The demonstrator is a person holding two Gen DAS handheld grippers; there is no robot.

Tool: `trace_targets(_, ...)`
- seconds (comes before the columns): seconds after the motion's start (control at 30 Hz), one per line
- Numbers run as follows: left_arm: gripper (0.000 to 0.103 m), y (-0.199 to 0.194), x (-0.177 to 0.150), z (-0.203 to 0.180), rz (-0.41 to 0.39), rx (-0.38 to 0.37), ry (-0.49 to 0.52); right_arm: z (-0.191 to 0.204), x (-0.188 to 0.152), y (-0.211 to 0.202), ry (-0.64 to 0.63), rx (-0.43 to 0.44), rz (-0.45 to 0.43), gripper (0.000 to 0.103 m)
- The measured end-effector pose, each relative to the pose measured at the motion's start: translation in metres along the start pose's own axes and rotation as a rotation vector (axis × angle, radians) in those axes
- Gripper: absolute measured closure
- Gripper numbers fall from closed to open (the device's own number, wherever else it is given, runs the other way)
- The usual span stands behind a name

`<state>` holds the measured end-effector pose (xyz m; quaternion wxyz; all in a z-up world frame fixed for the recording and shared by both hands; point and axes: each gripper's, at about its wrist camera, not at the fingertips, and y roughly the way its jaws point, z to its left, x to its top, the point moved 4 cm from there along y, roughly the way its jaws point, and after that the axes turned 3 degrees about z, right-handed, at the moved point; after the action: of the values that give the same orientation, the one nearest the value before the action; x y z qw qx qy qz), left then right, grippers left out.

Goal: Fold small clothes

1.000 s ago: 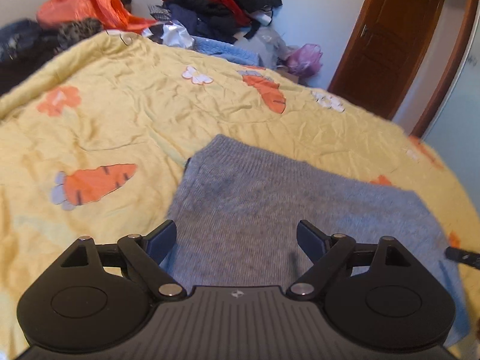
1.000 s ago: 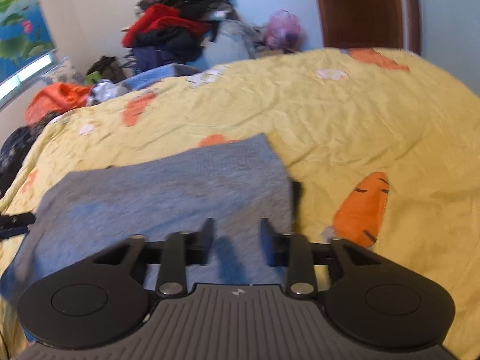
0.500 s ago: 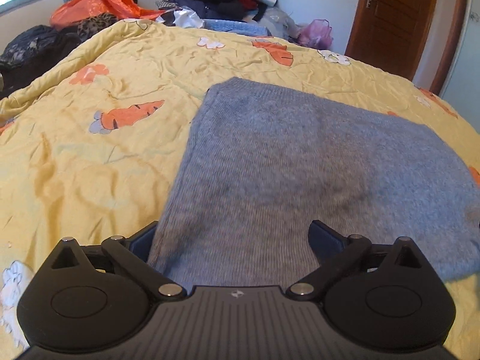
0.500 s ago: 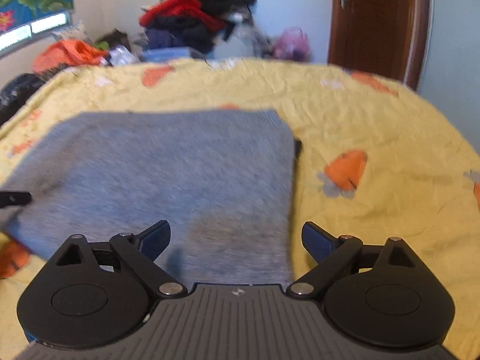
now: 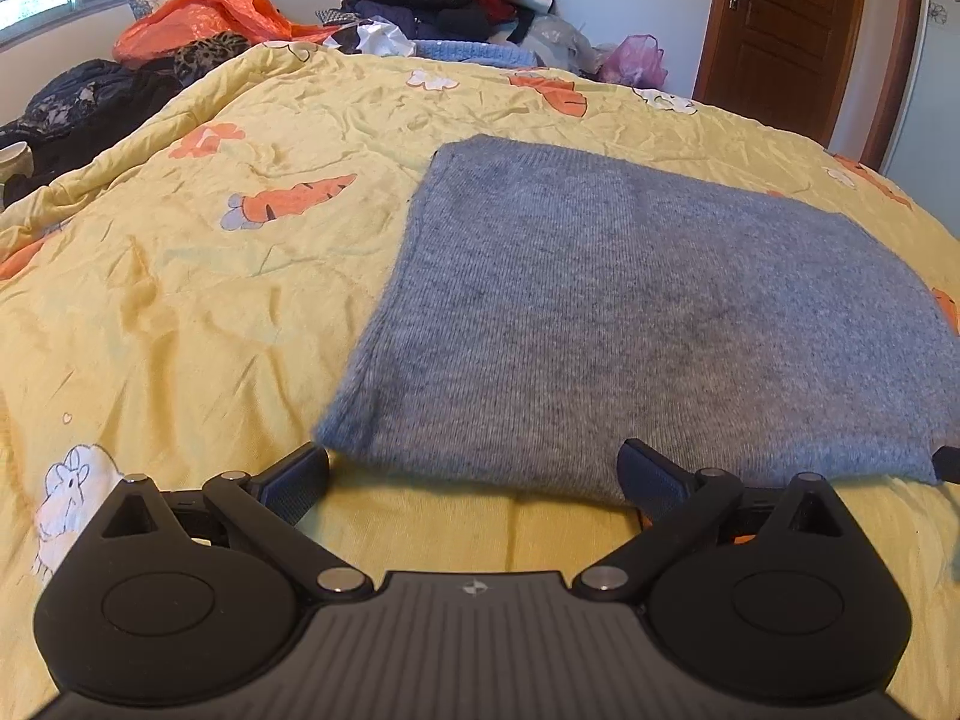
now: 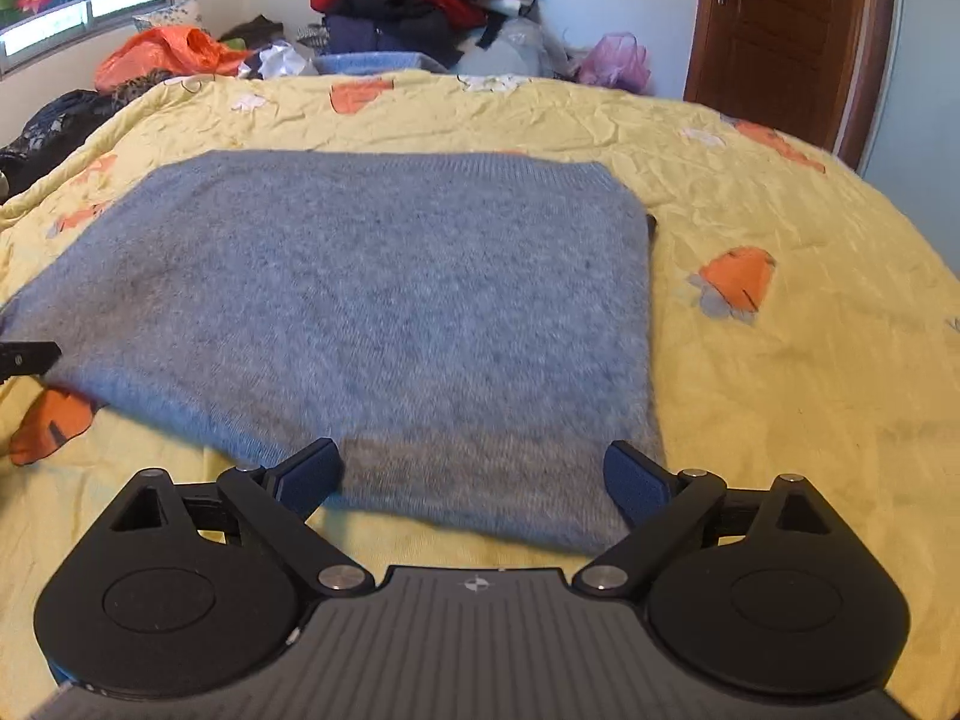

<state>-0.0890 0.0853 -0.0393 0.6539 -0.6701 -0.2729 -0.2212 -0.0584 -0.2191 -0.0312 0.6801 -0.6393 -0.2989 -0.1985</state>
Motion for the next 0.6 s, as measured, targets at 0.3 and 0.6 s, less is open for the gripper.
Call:
trace_targets(0.3,0.000,-0.018,-0.001,-0.001,-0.028,-0.038,-0.053,-0.004,0.020,-0.008,0.052,-0.006,-0.053,0.005)
trace_targets(0.6,0.000,0.003,0.008,-0.037,-0.018,-0.116,0.024,-0.002,0.000,0.010,0.005,-0.035,-0.019,0.002)
